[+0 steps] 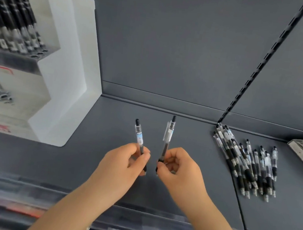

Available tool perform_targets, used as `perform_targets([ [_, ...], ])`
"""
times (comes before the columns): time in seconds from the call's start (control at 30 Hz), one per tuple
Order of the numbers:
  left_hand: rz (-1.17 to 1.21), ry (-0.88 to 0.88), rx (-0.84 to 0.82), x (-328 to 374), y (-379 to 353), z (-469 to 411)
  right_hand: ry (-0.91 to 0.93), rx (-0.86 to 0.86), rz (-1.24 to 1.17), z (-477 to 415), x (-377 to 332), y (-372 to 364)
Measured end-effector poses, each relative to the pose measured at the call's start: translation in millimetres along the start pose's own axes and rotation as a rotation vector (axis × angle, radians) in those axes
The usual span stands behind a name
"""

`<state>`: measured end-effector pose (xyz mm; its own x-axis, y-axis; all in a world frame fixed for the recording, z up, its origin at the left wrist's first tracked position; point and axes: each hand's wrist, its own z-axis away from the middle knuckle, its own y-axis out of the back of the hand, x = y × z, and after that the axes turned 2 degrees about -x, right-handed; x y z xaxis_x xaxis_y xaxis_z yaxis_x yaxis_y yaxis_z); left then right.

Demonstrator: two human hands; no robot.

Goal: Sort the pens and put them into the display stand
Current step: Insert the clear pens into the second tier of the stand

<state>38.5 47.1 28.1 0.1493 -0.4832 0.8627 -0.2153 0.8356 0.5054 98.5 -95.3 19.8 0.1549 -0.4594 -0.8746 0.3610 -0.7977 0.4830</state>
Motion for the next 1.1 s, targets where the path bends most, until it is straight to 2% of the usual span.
perform_targets([
  [0.13, 0.005, 0.042, 0.048, 0.3, 10.0, 12.5, 0.047, -0.085, -0.023, 0.9, -5.3, -7.2],
  [0.37, 0.0, 0.024, 0.088, -11.3, 44.3, 23.8, 0.055, -0.116, -0.03, 2.0, -26.6, -37.7],
  [0.57, 0.086, -0.042, 0.228, -37.3, 118.5, 15.5, 0.152, -0.014, -0.004, -9.9, -78.2, -85.8],
  [0.93, 0.129, -0.186, 0.183, -91.0, 279.4, 6.0, 0.282, 0.126, -0.068, -34.2, -185.6, -208.2],
  [1.1, 0.004, -0.242, 0.182, -91.6, 317.1, -4.0, 0.263, 0.211, -0.03, -36.1, -208.1, -228.4],
])
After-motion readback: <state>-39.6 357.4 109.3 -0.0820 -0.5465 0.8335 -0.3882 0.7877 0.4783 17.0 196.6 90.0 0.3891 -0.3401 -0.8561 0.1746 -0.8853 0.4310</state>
